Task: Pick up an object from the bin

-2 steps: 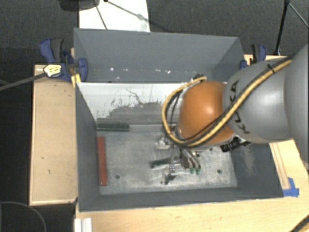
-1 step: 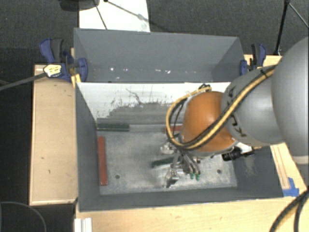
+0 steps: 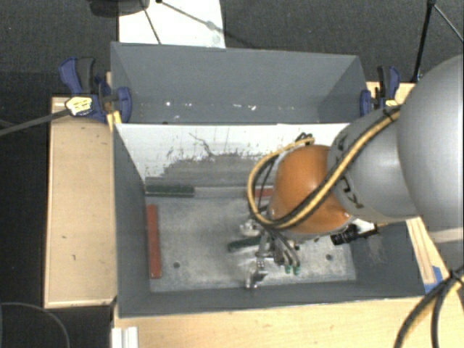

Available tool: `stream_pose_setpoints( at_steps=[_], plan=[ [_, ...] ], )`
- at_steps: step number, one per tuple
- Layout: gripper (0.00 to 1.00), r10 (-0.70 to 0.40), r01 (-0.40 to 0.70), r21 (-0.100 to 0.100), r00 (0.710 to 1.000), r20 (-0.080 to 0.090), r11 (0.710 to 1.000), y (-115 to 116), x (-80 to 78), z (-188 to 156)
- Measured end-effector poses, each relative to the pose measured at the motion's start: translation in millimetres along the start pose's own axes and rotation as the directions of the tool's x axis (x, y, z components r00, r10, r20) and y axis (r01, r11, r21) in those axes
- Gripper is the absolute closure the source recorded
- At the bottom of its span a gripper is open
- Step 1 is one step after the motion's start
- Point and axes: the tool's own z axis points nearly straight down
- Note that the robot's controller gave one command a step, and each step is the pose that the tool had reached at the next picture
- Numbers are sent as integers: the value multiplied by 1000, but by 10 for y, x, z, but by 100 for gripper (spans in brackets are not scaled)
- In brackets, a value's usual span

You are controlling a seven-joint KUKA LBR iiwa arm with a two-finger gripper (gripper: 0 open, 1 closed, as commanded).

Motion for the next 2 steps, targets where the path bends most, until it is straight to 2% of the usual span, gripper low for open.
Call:
stream_pose_setpoints(
  at_steps=[1,2],
  plan=[
    [0,113,-113,-2,994,-2,994,-63,6,-6],
    [0,3,-3,0,1000,5,1000,-13,-15,-14]
  ],
)
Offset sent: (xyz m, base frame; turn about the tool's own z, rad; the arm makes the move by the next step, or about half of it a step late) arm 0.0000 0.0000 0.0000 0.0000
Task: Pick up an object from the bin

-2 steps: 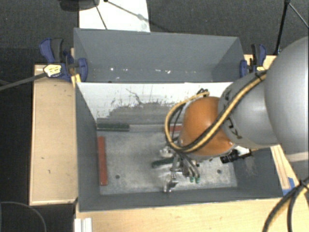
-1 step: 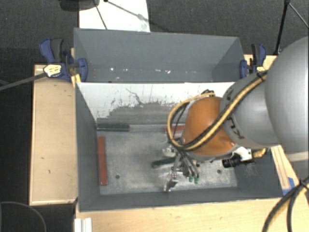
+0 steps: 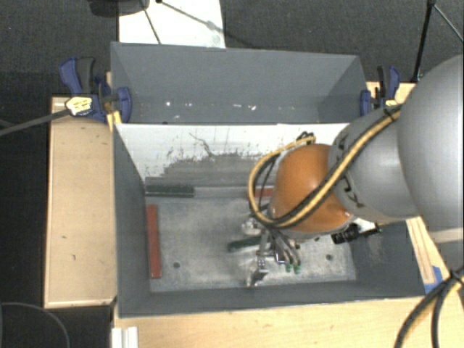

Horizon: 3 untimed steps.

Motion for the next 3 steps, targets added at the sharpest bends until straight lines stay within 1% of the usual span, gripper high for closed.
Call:
stream_pose_setpoints(
  at_steps=[1,3],
  plan=[
    [100,107,-107,-5,994,-2,994,-19,6,-24],
    [100,108,-108,-4,994,-2,994,-20,11,-44]
  ],
)
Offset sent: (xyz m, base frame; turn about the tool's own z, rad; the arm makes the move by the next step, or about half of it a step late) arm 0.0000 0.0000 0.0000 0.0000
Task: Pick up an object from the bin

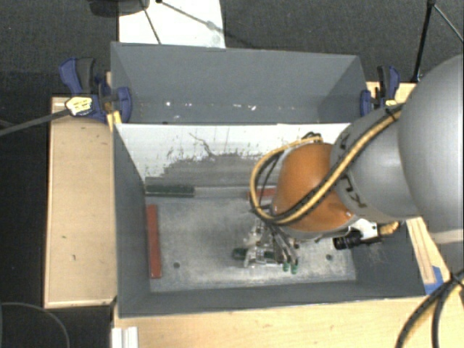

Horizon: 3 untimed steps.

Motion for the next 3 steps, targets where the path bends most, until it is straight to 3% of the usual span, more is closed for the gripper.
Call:
stream_pose_setpoints(
  at_steps=[2,3],
  plan=[
    [100,0,0,5,1000,-7,1000,-13,15,-308],
    [100,0,0,3,1000,2,1000,-5,-6,-417]
  ],
)
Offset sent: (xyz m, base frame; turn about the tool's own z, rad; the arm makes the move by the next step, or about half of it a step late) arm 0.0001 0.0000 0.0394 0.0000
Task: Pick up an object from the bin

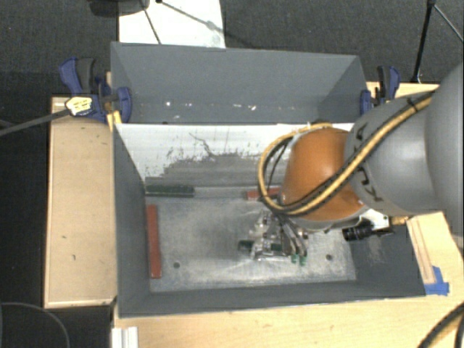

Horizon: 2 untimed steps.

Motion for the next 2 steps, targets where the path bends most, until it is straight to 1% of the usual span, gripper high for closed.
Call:
stream_pose_setpoints(
  at_steps=[1,2],
  plan=[
    [100,0,0,2,1000,-7,1000,-6,16,-97],
    [100,0,0,2,1000,-6,1000,-6,15,-243]
  ],
)
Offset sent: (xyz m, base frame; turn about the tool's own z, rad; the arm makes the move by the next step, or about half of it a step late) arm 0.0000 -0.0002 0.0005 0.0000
